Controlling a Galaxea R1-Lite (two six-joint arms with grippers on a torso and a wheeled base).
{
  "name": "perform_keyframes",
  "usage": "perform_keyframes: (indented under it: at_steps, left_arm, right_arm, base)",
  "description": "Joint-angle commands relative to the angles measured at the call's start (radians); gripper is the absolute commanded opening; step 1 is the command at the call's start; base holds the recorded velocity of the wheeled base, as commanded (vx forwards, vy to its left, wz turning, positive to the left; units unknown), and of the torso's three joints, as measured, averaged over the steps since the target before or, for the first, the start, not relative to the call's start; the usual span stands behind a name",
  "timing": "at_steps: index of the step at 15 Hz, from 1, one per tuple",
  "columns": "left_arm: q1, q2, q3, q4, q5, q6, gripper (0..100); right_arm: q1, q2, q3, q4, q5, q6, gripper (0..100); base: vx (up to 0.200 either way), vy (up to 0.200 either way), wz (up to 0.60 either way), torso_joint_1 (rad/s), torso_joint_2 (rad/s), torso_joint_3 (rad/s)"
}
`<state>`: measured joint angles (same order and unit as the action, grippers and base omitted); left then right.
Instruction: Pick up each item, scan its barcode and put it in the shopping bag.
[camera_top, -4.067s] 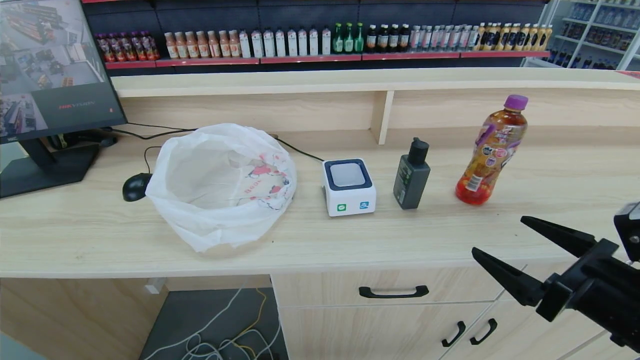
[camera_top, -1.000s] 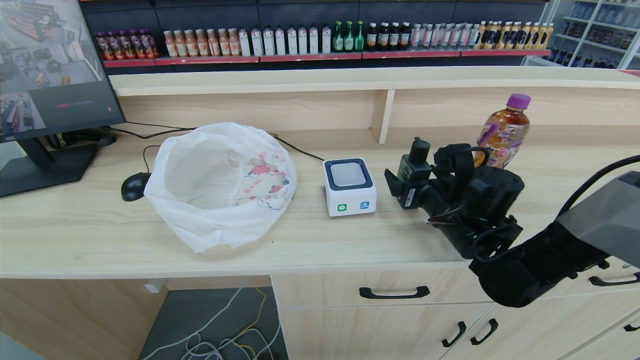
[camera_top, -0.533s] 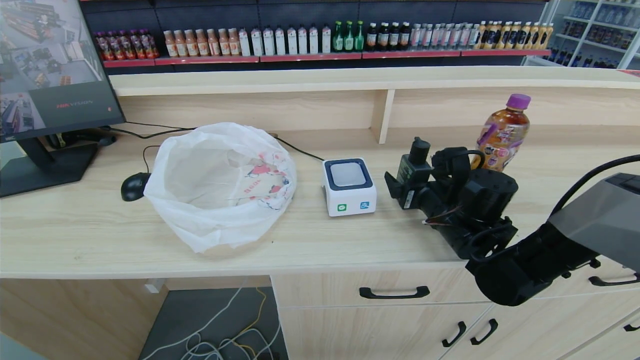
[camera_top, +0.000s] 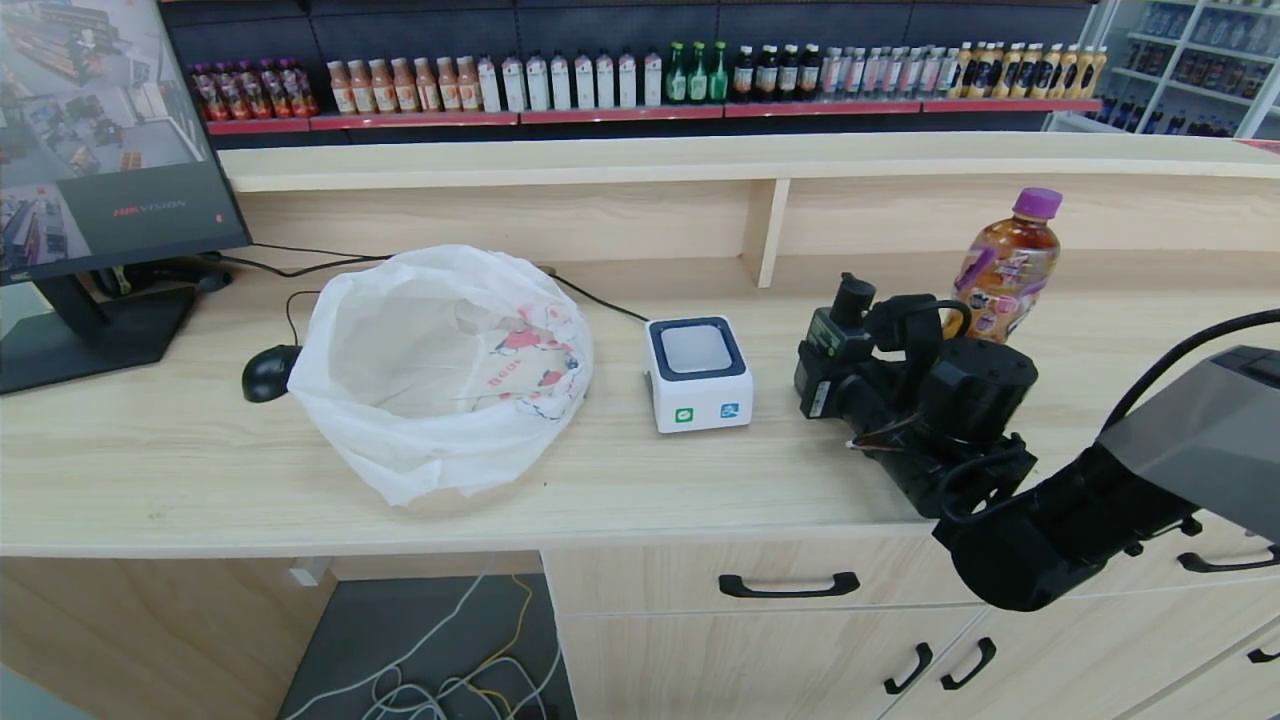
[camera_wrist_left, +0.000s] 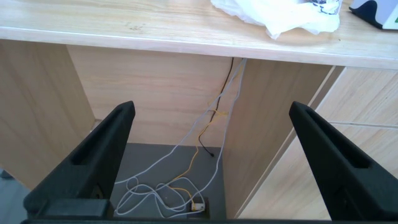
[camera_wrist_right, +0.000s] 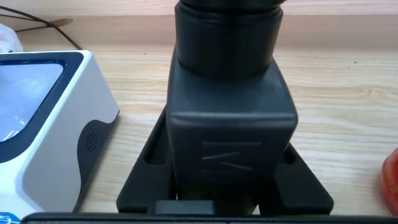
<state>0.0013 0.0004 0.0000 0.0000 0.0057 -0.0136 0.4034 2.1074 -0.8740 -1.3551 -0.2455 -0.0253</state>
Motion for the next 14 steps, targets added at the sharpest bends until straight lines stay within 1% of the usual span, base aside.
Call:
perform_keyframes:
  at_steps: [1, 4, 8, 14]
  left_arm:
    - [0.000, 0.000, 0.000, 0.000, 0.000, 0.000, 100]
    - [0.000, 0.000, 0.000, 0.000, 0.000, 0.000, 100]
    - [0.000, 0.000, 0.000, 0.000, 0.000, 0.000, 100]
    - [0.000, 0.000, 0.000, 0.000, 0.000, 0.000, 100]
  right_arm:
    - [0.000, -0.015, 0.004, -0.001, 0.000, -0.001, 0]
    - [0.006, -0.047, 0.015, -0.002, 0.015, -0.001, 0]
    - [0.006, -0.130, 0.104, -0.018, 0.031, -0.001, 0]
    - [0.011, -0.353, 0.334, -0.036, 0.063, -0.004, 0]
  base:
    - [0.000, 0.000, 0.00, 0.000, 0.00, 0.000]
    - [0.000, 0.000, 0.00, 0.000, 0.00, 0.000]
    - [0.000, 0.000, 0.00, 0.000, 0.00, 0.000]
    - [0.000, 0.000, 0.00, 0.000, 0.00, 0.000]
